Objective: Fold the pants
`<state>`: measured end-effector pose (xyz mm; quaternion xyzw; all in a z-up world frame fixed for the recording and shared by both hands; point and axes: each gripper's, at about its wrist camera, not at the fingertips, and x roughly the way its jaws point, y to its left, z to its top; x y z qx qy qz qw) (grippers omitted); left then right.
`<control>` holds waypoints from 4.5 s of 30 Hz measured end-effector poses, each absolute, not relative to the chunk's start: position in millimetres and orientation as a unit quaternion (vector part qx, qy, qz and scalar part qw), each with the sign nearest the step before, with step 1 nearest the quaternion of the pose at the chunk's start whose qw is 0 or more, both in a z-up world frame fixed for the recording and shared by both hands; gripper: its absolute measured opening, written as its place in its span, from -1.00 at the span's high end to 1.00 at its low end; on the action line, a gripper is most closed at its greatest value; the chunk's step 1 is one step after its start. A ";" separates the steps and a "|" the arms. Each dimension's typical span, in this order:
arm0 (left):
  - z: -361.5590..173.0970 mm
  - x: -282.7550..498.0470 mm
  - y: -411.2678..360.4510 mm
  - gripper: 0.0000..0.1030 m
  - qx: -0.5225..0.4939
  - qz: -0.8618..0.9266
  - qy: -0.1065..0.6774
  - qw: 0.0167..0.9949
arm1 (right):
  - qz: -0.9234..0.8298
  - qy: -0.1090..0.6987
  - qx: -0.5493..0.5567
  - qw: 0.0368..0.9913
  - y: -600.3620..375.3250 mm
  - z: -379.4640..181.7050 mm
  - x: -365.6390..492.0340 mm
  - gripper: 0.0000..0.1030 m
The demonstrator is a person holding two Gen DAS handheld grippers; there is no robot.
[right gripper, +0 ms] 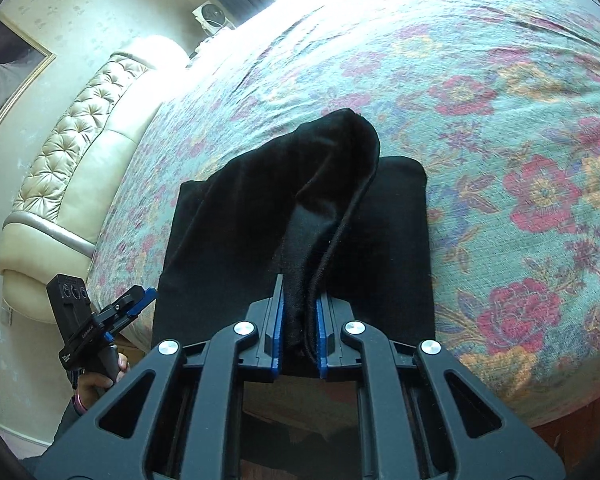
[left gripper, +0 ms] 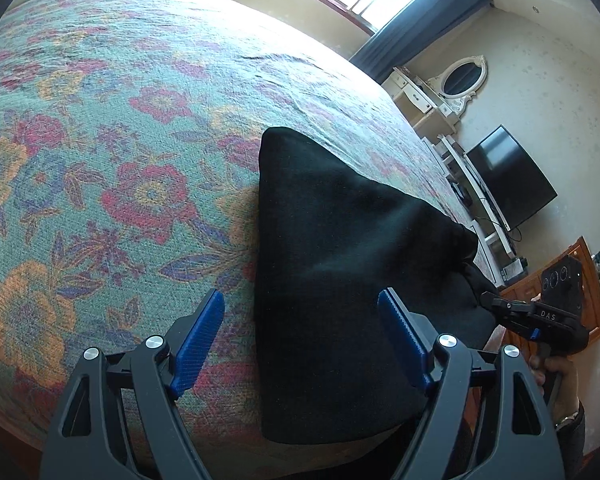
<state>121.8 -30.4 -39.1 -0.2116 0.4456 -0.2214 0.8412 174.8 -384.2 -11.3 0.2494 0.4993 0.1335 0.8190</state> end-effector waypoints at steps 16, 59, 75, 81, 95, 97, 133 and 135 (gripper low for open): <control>-59.2 129.4 -48.8 -0.52 -0.213 -0.236 0.484 0.815 | 0.121 0.506 0.300 0.800 -441.4 -60.8 160.2 0.76; -74.9 113.4 -46.2 0.07 -0.310 -0.261 0.495 0.769 | 0.183 0.478 0.381 0.770 -451.1 -109.3 152.8 0.17; -68.2 112.3 -38.0 -0.05 -0.252 -0.269 0.479 0.797 | 0.211 0.476 0.438 0.732 -476.3 -121.3 143.1 -0.06; -50.4 114.8 -1.4 -0.50 -0.276 -0.262 0.442 0.812 | 0.202 0.451 0.385 0.780 -496.3 -94.0 143.3 -0.73; -74.3 229.3 -45.8 -0.56 -0.223 -0.327 0.467 0.791 | 0.231 0.422 0.430 0.764 -498.0 -111.3 250.2 -0.73; -77.2 245.5 -51.0 -0.56 -0.238 -0.328 0.468 0.785 | 0.236 0.419 0.445 0.755 -498.6 -114.0 263.0 -0.73; -76.3 284.2 -93.3 0.17 -0.119 -0.293 0.458 0.830 | 0.239 0.427 0.471 0.734 -506.8 -138.3 285.7 0.16; -77.0 284.4 -91.6 0.16 -0.120 -0.294 0.459 0.830 | 0.249 0.423 0.477 0.729 -509.9 -136.8 283.9 -0.06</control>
